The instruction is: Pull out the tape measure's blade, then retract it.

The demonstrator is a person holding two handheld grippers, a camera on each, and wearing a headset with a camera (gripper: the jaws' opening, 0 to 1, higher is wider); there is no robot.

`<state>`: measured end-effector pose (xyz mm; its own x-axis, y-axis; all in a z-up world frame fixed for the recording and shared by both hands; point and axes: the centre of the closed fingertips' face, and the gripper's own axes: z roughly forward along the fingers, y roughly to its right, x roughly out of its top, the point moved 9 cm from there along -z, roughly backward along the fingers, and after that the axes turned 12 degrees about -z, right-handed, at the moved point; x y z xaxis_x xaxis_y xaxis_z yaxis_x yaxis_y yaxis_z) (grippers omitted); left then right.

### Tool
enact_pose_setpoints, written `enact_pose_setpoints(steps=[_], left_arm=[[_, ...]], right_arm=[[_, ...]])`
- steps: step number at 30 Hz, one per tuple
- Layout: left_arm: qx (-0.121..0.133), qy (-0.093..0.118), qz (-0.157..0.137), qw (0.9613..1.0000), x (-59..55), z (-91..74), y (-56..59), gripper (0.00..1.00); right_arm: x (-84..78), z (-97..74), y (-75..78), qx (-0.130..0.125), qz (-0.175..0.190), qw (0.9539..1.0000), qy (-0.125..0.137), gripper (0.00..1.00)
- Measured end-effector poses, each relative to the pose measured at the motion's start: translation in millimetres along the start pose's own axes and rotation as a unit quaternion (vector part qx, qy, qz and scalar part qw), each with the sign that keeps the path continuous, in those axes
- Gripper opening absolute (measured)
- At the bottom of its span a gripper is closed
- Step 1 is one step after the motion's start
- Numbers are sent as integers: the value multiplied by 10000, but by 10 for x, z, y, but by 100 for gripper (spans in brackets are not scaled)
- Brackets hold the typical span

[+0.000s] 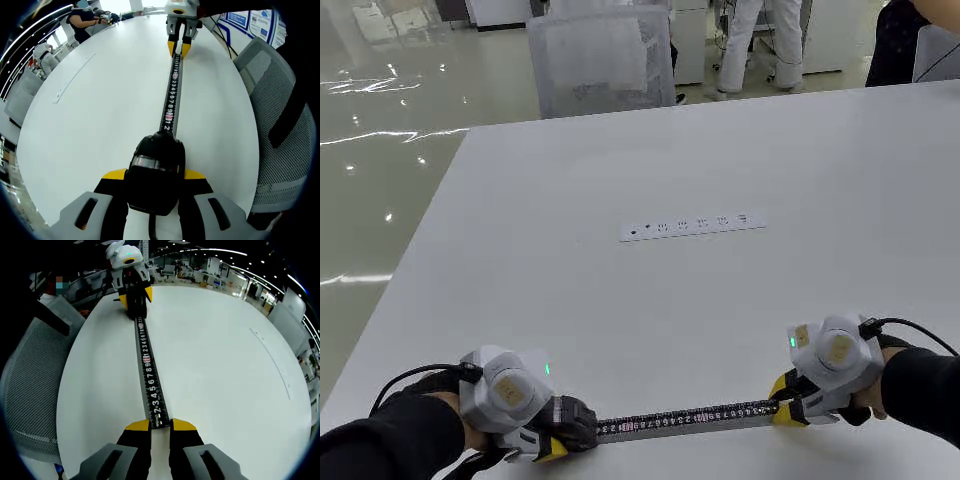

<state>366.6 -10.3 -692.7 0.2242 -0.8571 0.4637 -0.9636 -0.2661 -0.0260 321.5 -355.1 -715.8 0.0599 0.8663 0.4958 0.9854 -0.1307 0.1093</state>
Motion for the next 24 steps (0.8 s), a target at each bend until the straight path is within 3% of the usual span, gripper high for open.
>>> enact_pose_setpoints(steps=[12, 24], left_arm=[[6, 0, 1, 10000, 2, 12, -9, 33], [-37, 60, -19, 10000, -3, 15, -15, 34]], right_arm=[[-20, -11, 7, 11, 81, 10000, 5, 10], [40, -6, -4, 46, 30, 9999, -151, 11]])
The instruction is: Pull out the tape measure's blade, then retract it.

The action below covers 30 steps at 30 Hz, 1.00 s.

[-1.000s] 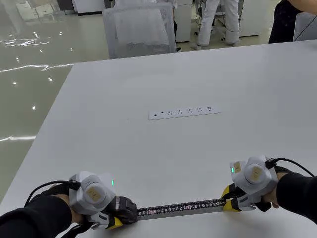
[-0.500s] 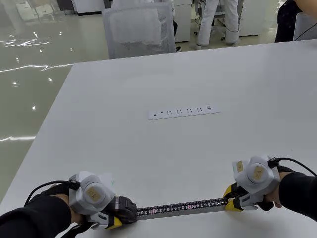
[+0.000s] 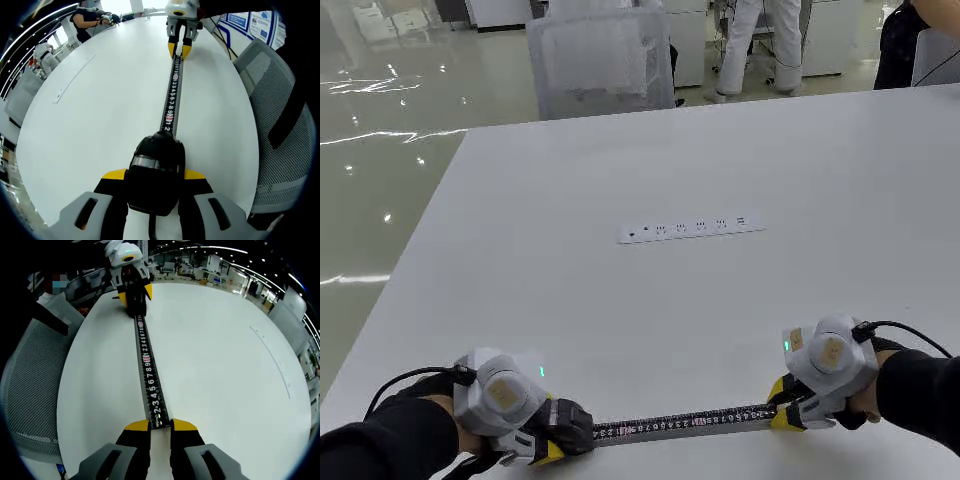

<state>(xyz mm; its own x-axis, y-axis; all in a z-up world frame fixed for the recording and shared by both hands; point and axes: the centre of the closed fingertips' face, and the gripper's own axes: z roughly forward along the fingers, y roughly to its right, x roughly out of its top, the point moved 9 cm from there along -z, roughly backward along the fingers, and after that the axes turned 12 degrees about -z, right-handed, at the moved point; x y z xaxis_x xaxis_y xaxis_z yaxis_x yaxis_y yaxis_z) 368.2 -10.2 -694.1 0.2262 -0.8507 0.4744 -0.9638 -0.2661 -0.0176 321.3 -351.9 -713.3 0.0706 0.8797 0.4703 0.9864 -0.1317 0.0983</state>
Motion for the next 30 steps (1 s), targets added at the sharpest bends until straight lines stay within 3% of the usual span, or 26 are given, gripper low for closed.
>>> enact_pose_setpoints(steps=[9, 16, 18, 24, 27, 30], left_arm=[[-32, -41, 13, 10000, 4, 1, -15, 34], [-83, -49, 118, 9999, 11, 6, -28, 35], [-113, -149, 391, 9991, 10, 5, -42, 35], [-173, -227, 424, 9987, 23, 7, -47, 35], [-78, -179, 381, 9991, 19, -1, -42, 36], [91, -40, -75, 9999, -19, -14, -58, 39]], right_arm=[[81, 14, 9, 33, -108, 9991, -404, 11], [51, 4, 40, 58, -19, 9996, -285, 12], [49, 0, 30, 53, -92, 9996, -271, 12], [73, 6, 7, -26, -418, 9984, -373, 12], [70, -4, 0, -103, -351, 9987, -359, 13], [52, -7, -23, -275, -244, 9989, -308, 13]])
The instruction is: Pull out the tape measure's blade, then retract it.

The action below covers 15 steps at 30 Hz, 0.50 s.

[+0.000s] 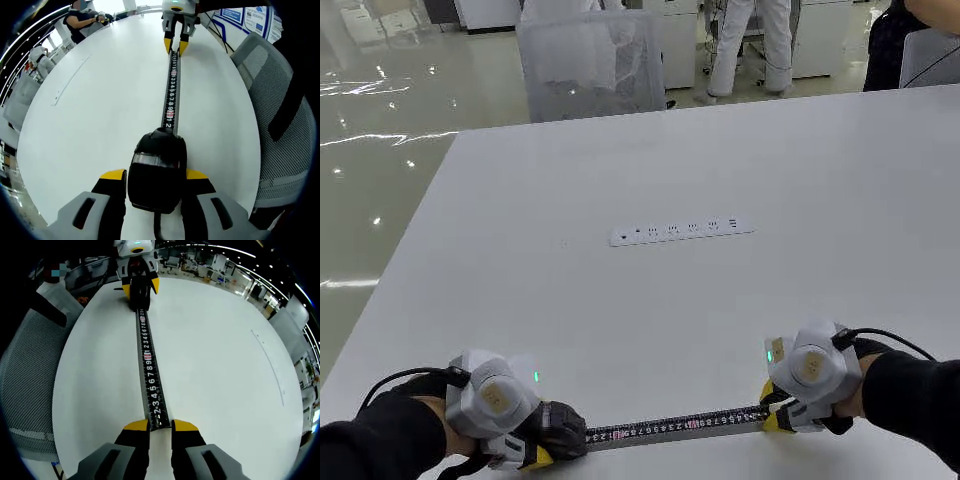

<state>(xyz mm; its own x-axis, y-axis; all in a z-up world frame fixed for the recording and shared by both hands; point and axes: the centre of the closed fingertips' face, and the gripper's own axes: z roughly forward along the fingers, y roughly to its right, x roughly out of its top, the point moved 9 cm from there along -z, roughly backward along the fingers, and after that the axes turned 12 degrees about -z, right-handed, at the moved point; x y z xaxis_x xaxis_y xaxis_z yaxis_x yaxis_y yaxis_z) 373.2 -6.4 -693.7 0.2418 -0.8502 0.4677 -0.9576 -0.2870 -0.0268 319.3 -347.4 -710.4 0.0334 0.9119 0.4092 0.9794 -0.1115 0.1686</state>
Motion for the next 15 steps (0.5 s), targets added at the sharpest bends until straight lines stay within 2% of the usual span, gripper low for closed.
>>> enact_pose_setpoints(steps=[3, 5, 6, 8, 10, 11, 13, 14, 15], left_arm=[[161, 168, -382, 9990, -47, -11, -1, 43], [382, 237, -595, 9972, -116, -24, -17, 46], [443, 286, -909, 9945, -163, -36, -6, 47], [454, 485, -1388, 9881, -218, -55, -2, 49], [531, 724, -1917, 9773, -282, -106, -11, 51], [589, 863, -2180, 9703, -312, -146, -16, 52], [669, 1022, -2386, 9634, -350, -195, -11, 55], [741, 1059, -2427, 9614, -395, -213, 0, 56], [785, 1052, -2426, 9612, -433, -226, 5, 56]], right_arm=[[-12, -16, -33, -122, 276, 9995, 80, 15], [-29, -70, -36, -383, 551, 9973, 290, 13], [-35, -99, -62, -432, 821, 9946, 462, 14], [-64, -165, -79, -634, 993, 9912, 605, 17], [-113, -243, -127, -787, 1236, 9869, 671, 19], [-143, -277, -148, -910, 1353, 9838, 745, 21], [-189, -321, -198, -967, 1527, 9806, 758, 24], [-230, -354, -226, -1055, 1579, 9788, 766, 24], [-260, -374, -245, -1108, 1636, 9772, 775, 24]])
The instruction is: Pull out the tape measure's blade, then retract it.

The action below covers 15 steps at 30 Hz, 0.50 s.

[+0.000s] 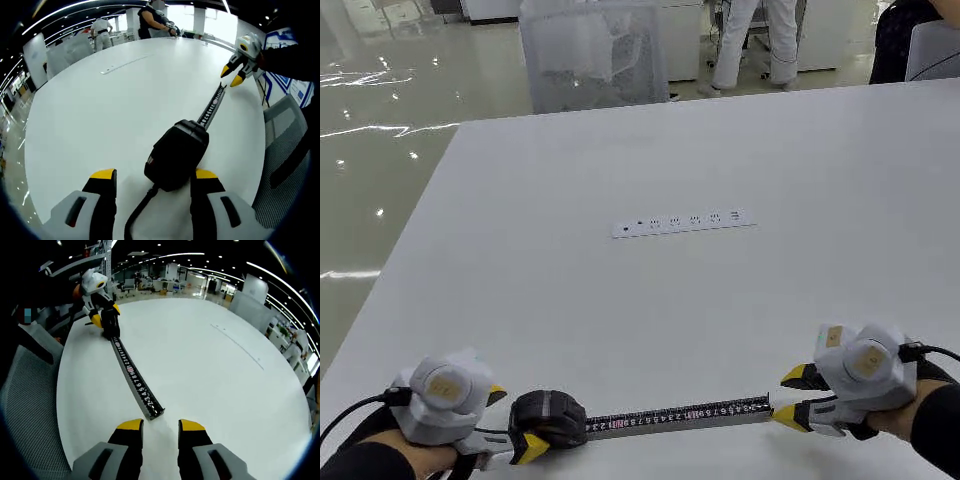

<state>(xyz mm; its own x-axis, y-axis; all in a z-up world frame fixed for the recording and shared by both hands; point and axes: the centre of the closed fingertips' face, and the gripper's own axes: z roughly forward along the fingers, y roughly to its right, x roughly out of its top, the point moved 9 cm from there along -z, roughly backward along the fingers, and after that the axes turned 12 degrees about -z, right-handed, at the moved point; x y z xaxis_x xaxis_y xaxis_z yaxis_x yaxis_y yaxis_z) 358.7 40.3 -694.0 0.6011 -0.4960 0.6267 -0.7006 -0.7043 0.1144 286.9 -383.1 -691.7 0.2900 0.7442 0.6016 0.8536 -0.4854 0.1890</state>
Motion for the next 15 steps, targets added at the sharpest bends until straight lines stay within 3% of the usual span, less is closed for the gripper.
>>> enact_pose_setpoints(steps=[2, 5, 9, 11, 15], left_arm=[[95, 66, -161, 9998, -57, -53, -31, 56], [138, 306, -635, 9974, -97, -136, -51, 60], [256, 553, -945, 9937, -162, -259, -64, 65], [178, 650, -1151, 9911, -208, -308, -64, 69], [200, 773, -1222, 9893, -303, -410, -66, 76]], right_arm=[[-62, -70, -23, -90, 188, 9998, -6, 27], [-138, -179, -56, -262, 371, 9989, 59, 30], [-249, -351, -115, -561, 774, 9953, 157, 36], [-320, -455, -155, -717, 1066, 9916, 167, 39], [-451, -644, -217, -867, 1199, 9889, 157, 41]])
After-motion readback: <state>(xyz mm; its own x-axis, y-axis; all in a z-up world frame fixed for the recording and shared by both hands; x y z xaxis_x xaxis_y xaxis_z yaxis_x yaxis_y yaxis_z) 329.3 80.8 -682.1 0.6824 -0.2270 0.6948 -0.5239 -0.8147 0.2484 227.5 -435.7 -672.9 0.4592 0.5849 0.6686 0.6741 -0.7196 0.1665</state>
